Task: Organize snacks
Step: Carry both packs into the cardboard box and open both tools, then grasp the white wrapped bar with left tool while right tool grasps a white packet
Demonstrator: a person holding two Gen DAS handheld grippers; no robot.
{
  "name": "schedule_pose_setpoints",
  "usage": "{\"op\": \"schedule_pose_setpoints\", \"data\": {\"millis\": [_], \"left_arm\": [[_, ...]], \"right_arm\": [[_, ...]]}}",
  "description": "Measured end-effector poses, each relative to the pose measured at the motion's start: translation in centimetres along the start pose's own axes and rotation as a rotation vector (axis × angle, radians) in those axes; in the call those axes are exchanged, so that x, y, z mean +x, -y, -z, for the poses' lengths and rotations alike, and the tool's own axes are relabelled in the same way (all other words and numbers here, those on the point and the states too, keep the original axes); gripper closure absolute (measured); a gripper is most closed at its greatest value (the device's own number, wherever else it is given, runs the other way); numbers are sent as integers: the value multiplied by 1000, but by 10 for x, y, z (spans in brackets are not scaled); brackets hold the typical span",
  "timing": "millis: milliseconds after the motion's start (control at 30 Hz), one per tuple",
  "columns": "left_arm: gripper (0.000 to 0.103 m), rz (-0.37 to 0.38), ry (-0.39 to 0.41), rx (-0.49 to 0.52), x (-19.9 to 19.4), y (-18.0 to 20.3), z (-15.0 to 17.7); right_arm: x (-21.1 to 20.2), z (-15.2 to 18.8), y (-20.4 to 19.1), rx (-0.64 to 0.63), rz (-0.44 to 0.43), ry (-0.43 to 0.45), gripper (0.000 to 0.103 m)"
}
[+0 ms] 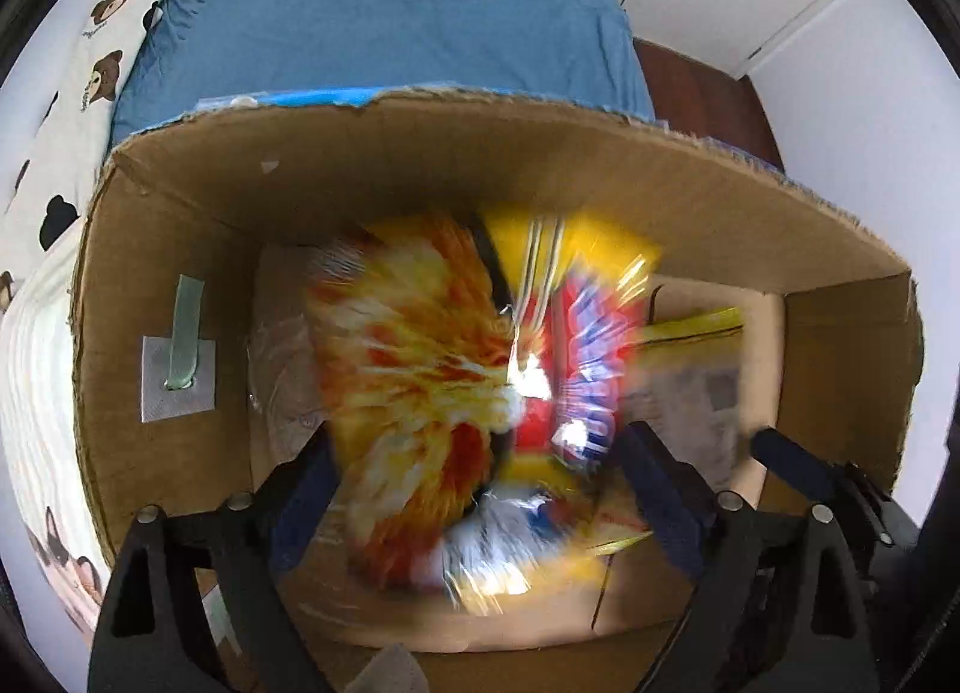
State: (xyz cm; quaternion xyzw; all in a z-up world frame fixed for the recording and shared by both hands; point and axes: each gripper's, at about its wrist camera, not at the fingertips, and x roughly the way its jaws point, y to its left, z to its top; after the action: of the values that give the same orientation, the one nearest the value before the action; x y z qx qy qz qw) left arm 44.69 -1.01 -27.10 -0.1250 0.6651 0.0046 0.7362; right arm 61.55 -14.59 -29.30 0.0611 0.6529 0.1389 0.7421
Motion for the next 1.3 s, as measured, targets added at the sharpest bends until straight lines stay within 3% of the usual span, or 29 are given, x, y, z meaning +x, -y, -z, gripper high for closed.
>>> {"op": "schedule_pose_setpoints", "data": {"millis": [333,733,933,1300], "left_arm": [[11,24,55,-6,-24,-17,36],[11,-90,285,56,-101,-13,102],[11,-98,345,69,-124,-3,116],[11,-110,463,61,-183,3,178]], "right_arm": [[-18,29,9,-2,29,28,4],[-92,90,-4,-13,86,175,4],[-122,109,-22,-34,97,251,4],[-192,165,-43,-109,72,377,4]]}}
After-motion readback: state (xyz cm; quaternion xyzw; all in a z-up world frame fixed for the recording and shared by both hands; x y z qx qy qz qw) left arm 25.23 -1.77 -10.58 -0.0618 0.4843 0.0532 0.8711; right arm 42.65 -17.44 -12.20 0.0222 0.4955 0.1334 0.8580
